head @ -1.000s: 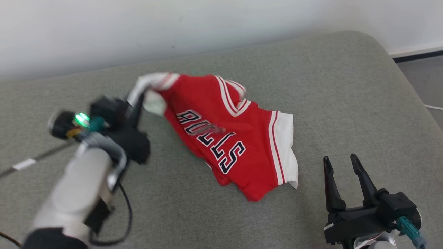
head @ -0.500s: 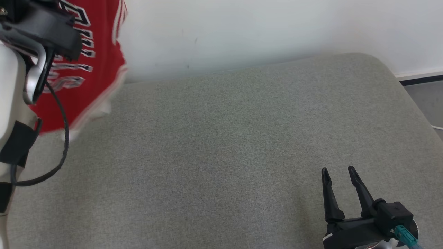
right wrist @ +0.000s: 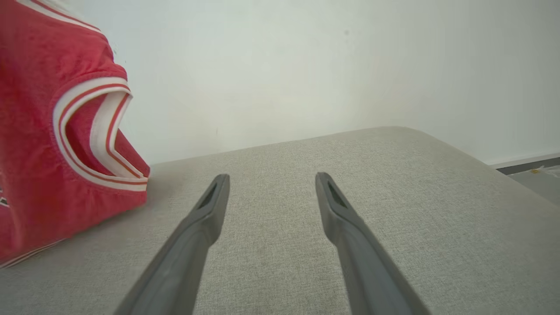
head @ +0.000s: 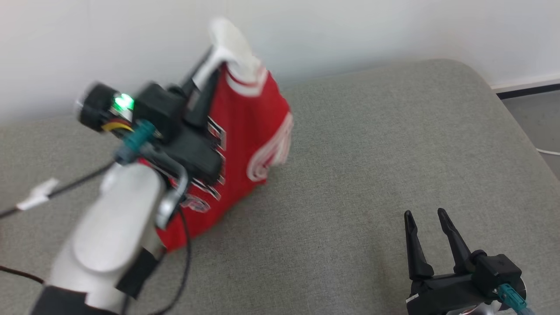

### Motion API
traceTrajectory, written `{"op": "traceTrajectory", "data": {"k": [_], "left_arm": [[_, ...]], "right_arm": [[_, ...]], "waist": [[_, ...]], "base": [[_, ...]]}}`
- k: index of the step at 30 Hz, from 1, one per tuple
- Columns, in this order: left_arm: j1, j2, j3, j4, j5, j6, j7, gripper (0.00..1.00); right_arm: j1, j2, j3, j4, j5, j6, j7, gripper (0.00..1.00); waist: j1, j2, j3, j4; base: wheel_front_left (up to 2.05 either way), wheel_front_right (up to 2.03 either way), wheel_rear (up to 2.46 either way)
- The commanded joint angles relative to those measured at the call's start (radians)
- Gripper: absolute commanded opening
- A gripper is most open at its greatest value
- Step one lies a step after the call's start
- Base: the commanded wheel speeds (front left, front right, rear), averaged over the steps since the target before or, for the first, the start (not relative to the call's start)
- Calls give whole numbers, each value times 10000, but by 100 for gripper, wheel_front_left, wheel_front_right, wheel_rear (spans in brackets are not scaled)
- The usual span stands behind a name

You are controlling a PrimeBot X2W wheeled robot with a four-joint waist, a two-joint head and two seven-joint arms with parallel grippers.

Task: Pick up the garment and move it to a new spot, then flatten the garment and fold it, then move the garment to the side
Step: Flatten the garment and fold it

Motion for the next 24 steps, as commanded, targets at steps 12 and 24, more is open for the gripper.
{"op": "traceTrajectory", "data": {"k": [12, 24], "left_arm": [[1400, -2384, -2474, 1330, -196, -261, -774, 0], [1903, -2527, -4706, 2459, -1421, -82, -1157, 100]], "right_arm": [[-421, 10, -189, 92, -83, -22, -4, 100], [-500, 8, -297, 76, -73, -23, -4, 100]], "waist": [[1, 0, 430, -503], [1, 0, 547, -754]], "base": [[0, 0, 0], [0, 0, 0]]}}
